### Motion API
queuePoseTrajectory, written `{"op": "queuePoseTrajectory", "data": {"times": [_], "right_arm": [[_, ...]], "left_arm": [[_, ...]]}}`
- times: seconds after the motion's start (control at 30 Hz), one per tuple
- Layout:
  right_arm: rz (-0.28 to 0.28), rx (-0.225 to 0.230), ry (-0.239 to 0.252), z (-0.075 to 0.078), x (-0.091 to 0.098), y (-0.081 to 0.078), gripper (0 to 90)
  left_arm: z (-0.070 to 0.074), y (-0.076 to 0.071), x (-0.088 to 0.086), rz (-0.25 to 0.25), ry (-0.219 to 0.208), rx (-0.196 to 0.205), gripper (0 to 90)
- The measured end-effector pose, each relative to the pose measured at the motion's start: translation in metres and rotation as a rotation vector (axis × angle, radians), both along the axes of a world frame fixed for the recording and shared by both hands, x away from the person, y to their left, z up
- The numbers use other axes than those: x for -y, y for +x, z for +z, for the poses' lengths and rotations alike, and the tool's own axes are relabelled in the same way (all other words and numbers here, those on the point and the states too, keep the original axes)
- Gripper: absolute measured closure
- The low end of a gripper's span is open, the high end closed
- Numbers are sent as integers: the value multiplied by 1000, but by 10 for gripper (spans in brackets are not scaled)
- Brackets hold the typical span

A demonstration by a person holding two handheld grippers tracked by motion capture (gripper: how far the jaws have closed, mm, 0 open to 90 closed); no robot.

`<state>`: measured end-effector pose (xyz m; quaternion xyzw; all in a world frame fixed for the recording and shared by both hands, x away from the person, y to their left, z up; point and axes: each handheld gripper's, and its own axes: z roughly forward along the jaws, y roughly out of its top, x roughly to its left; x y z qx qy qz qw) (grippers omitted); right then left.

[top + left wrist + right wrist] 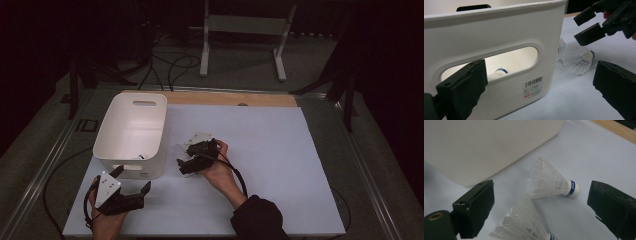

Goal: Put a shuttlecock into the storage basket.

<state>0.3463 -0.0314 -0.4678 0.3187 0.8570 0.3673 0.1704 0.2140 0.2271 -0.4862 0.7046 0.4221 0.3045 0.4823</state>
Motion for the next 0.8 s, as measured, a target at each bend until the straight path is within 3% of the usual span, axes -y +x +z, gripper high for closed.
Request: {"op": "queuePoseTrajectory", "data": {"times": [0.4, 0.8], "right_arm": [[9, -6, -75, -12, -11, 0, 120], [-2, -11, -105, -15, -8, -1, 154]], "left_arm": [[0, 0, 0, 1, -1, 1, 0], [0, 0, 0, 1, -2, 1, 0]]}}
